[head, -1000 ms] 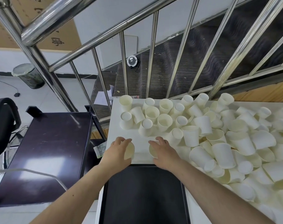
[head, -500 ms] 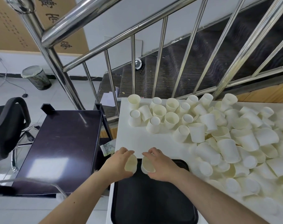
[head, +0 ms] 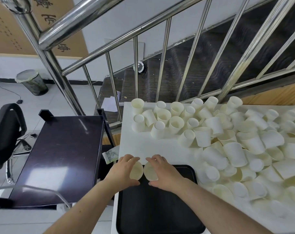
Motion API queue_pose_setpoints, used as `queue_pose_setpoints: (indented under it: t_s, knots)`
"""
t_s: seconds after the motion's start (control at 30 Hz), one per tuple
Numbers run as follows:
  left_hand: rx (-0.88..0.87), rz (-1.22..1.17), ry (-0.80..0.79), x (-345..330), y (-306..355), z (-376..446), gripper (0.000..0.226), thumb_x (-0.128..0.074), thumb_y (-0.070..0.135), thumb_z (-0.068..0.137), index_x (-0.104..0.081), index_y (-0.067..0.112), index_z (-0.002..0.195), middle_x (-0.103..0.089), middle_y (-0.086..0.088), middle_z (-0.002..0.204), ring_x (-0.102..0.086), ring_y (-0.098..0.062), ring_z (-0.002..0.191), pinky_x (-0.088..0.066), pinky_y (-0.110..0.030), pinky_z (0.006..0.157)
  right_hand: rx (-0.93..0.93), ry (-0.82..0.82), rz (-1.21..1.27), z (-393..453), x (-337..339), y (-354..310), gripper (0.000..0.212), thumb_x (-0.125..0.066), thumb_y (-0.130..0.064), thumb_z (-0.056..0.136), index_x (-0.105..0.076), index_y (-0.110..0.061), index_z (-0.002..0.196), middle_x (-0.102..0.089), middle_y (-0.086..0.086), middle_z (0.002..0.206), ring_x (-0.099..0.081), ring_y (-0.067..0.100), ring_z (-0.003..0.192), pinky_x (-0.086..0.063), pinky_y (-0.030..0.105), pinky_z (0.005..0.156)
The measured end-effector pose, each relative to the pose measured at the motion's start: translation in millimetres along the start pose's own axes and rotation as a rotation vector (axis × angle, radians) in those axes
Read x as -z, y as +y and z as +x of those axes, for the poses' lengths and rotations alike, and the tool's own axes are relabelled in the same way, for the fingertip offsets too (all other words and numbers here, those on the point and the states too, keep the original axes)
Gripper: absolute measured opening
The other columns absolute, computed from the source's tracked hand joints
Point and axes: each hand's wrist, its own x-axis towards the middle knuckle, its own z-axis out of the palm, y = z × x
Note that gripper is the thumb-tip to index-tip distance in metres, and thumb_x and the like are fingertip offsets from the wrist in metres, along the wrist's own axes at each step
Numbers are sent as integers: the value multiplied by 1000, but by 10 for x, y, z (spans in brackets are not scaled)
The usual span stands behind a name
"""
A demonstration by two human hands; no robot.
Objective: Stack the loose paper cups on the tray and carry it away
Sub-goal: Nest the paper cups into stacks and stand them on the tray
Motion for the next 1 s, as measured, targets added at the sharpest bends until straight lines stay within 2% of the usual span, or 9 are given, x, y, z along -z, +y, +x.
queue_pose_setpoints:
  t_s: [0.1,0.2,0.37,0.53,0.67,1.0]
  knots:
    - [-16,-47,32,50,24,35,87,-71,53,70,-29,32,143,-34,11,138,-36,-10,126,-43,-31,97,10,6,-25,1,46,34,87,-69,-47,81,-22,-24,150,-24,-2,146,-30,19,134,-47,37,98]
    - [-14,-95,69,115,60,103,78,-68,49,77,-30,31,143,-35,11,138,-37,-10,126,-42,-28,98,-16,26,-7,10,159,94,79,-61,-52,85,-25,-26,150,-24,-6,147,-28,15,135,-43,36,102]
    - [27,-113,127,205,114,271,65,-62,35,85,-33,27,143,-37,5,140,-38,-15,126,-40,-29,101,-111,122,-3,179,395,288,63,-51,-43,93,-28,-26,149,-27,-6,147,-30,14,135,-43,34,102]
    - [63,-134,165,198,152,419,61,-61,37,86,-36,27,141,-40,5,138,-45,-16,118,-44,-31,98,-208,176,-68,517,602,453,54,-51,-34,96,-33,-24,146,-28,1,145,-33,21,131,-48,35,93]
    - [74,-144,169,178,180,560,60,-60,37,86,-36,28,141,-39,5,139,-43,-15,122,-42,-31,100,-254,213,-81,837,733,568,47,-55,-26,95,-40,-20,139,-32,4,140,-38,24,123,-49,36,85]
    - [126,-188,166,162,135,684,59,-60,37,87,-36,28,140,-40,7,138,-42,-12,123,-40,-27,102,-269,254,-16,1214,700,706,16,-54,-22,95,-54,-13,108,-44,2,124,-49,24,105,-49,35,78]
